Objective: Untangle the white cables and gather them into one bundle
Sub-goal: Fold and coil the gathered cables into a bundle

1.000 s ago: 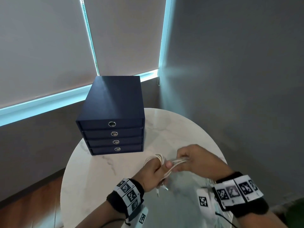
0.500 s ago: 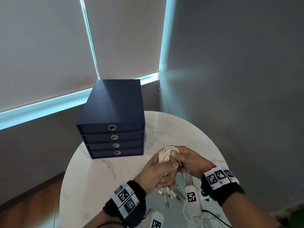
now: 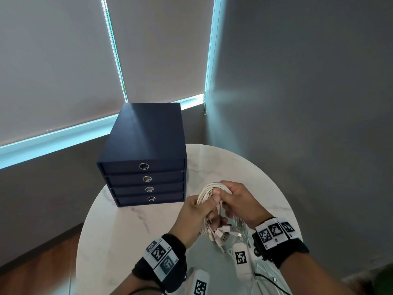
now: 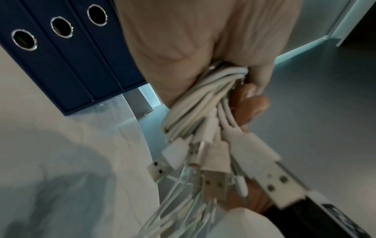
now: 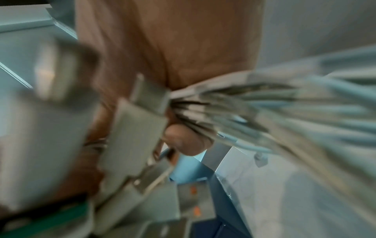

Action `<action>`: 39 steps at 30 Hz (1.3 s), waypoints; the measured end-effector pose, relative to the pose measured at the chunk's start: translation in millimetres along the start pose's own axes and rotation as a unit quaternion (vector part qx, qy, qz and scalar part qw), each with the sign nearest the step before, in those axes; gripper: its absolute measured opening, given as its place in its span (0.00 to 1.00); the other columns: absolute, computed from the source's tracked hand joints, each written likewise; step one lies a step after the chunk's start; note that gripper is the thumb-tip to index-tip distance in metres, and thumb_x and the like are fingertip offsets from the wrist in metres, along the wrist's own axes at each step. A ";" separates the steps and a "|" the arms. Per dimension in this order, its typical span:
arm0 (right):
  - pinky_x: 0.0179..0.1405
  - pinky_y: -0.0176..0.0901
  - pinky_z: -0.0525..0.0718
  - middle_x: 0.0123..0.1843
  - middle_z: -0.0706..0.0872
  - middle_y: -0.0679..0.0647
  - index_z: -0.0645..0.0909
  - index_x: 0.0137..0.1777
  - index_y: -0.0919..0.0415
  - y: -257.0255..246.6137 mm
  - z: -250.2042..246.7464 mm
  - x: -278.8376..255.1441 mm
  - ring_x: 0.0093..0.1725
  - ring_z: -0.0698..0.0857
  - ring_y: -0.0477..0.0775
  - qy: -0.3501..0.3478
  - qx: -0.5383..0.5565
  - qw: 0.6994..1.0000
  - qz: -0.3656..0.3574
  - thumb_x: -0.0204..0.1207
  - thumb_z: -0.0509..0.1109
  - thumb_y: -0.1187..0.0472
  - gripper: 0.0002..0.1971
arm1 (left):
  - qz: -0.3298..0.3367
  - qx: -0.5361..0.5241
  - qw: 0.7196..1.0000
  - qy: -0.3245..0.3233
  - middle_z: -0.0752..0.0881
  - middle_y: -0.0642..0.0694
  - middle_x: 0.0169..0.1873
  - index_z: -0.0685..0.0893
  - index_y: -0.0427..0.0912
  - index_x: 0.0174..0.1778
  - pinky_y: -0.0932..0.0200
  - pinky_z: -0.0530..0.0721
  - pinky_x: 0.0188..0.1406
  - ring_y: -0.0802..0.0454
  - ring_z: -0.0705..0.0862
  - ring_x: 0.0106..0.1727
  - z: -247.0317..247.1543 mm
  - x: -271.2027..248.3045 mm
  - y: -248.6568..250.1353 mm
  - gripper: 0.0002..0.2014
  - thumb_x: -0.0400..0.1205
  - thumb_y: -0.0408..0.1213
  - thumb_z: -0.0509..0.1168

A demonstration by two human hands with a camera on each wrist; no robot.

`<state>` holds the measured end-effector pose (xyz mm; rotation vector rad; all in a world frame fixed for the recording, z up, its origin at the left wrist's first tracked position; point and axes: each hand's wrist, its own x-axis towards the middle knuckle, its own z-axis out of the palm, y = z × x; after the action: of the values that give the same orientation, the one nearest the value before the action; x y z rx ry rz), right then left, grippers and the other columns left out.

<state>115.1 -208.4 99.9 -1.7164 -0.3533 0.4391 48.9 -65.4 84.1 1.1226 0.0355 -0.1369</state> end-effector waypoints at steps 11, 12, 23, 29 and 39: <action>0.19 0.39 0.73 0.28 0.80 0.48 0.86 0.51 0.62 6.8 -6.2 2.6 0.21 0.69 0.49 -0.039 -0.003 0.999 0.014 0.82 0.68 0.59 0.08 | 0.008 0.006 1.000 0.011 0.61 0.49 0.22 0.85 0.32 0.47 0.56 0.68 0.28 0.53 0.59 0.22 -20.6 3.0 4.0 0.12 0.80 0.40 0.70; 0.20 0.39 0.73 0.29 0.82 0.49 0.87 0.49 0.61 7.2 -11.0 2.8 0.22 0.69 0.51 -0.042 -0.006 0.999 0.024 0.82 0.68 0.59 0.07 | 0.013 0.000 1.000 0.009 0.61 0.49 0.22 0.86 0.34 0.44 0.52 0.67 0.30 0.53 0.59 0.22 -22.6 3.7 6.1 0.10 0.81 0.39 0.69; 0.43 0.48 0.86 0.41 0.90 0.50 0.84 0.48 0.52 50.2 8.2 -0.6 0.41 0.89 0.49 0.036 -0.199 0.977 -0.065 0.82 0.69 0.54 0.04 | 0.017 -0.120 0.993 0.015 0.57 0.47 0.23 0.73 0.44 0.29 0.55 0.72 0.29 0.55 0.57 0.19 -7.3 8.9 22.8 0.18 0.86 0.36 0.63; 0.46 0.33 0.83 0.42 0.89 0.47 0.80 0.47 0.44 73.4 60.0 -10.3 0.43 0.87 0.40 0.123 -0.165 0.973 -0.103 0.77 0.64 0.64 0.11 | 0.050 -0.166 0.982 0.077 0.60 0.49 0.22 0.71 0.44 0.31 0.59 0.74 0.25 0.56 0.60 0.19 -1.2 21.8 20.5 0.17 0.86 0.39 0.66; 0.25 0.38 0.71 0.20 0.73 0.41 0.70 0.36 0.46 67.2 79.1 -9.8 0.20 0.70 0.41 -0.028 -0.158 0.986 0.040 0.81 0.61 0.44 0.14 | 0.133 -0.111 0.975 0.137 0.66 0.46 0.25 0.76 0.36 0.48 0.37 0.84 0.61 0.53 0.66 0.24 -10.2 23.3 19.9 0.13 0.80 0.41 0.70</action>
<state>68.5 -157.0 22.1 -2.0349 -0.4139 0.5117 75.0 -49.9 95.3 0.9065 0.1429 0.2562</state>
